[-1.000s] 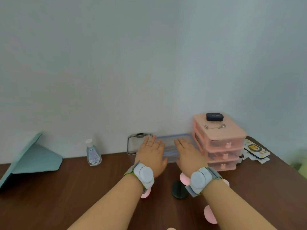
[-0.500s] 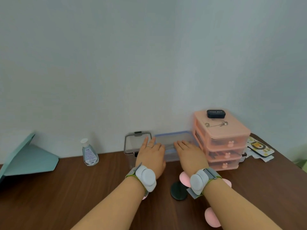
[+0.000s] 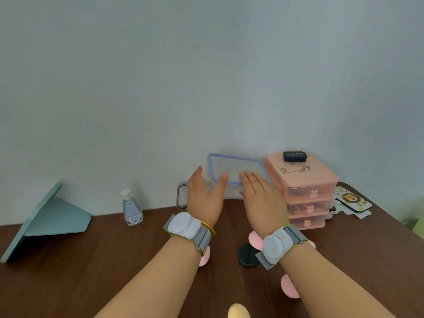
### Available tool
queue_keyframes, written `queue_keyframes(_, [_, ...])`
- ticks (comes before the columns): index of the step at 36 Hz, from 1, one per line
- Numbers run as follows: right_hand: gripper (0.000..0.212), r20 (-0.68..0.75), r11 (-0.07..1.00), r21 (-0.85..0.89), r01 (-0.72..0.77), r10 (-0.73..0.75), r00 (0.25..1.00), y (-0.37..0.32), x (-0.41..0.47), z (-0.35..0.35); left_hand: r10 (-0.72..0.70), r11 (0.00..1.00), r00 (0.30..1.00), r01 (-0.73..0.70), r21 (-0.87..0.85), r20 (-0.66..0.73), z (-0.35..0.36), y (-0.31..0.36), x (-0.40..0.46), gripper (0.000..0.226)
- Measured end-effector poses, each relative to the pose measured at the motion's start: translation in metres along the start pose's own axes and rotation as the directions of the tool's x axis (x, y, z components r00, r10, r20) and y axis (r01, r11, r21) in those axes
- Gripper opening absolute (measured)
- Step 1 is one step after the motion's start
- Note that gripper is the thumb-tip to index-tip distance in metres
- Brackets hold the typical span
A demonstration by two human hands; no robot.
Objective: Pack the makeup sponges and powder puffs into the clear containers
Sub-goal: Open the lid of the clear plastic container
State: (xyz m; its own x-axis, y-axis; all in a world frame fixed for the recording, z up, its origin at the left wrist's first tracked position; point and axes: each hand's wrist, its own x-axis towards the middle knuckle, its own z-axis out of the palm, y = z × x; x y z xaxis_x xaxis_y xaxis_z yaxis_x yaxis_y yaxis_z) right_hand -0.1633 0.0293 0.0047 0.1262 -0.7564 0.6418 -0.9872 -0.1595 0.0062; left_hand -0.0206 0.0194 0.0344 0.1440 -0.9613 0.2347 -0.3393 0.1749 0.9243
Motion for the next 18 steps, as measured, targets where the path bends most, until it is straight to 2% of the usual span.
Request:
queue_keyframes(2, [0.055,-0.054,0.999,0.008,0.051,-0.051,0.997,-0.004,0.001,-0.005,-0.163,0.979,0.986,0.165,-0.12,0.025,-0.007,0.008,0.003,0.081])
queue_keyframes(5, [0.053,-0.112,0.992,-0.021,0.126,-0.127,0.986,-0.012,0.0,-0.011,-0.334,0.905,0.937,0.349,-0.242,0.103,-0.024,0.011,0.002,0.088])
queue_keyframes(8, [0.057,-0.131,0.982,-0.009,0.187,-0.187,0.974,-0.022,-0.005,-0.014,-0.421,0.786,0.883,0.47,-0.401,0.209,-0.039,0.009,-0.004,0.064])
queue_keyframes(10, [0.061,-0.127,0.975,0.013,0.221,-0.218,0.968,-0.028,-0.01,-0.015,-0.436,0.735,0.867,0.498,-0.46,0.241,-0.047,0.004,-0.008,0.043])
queue_keyframes(12, [0.06,-0.123,0.968,0.042,0.249,-0.242,0.962,-0.039,-0.015,-0.019,-0.453,0.705,0.857,0.513,-0.49,0.245,-0.061,-0.002,-0.016,0.031])
queue_keyframes(15, [0.048,-0.098,0.954,0.1,0.283,-0.274,0.957,-0.051,-0.024,-0.023,-0.432,0.726,0.881,0.468,-0.504,0.195,-0.079,-0.012,-0.026,0.034])
queue_keyframes(18, [0.05,-0.043,0.95,0.232,0.211,-0.206,0.978,-0.062,-0.033,-0.031,-0.378,0.762,0.918,0.38,-0.525,0.115,-0.092,-0.023,-0.04,0.035])
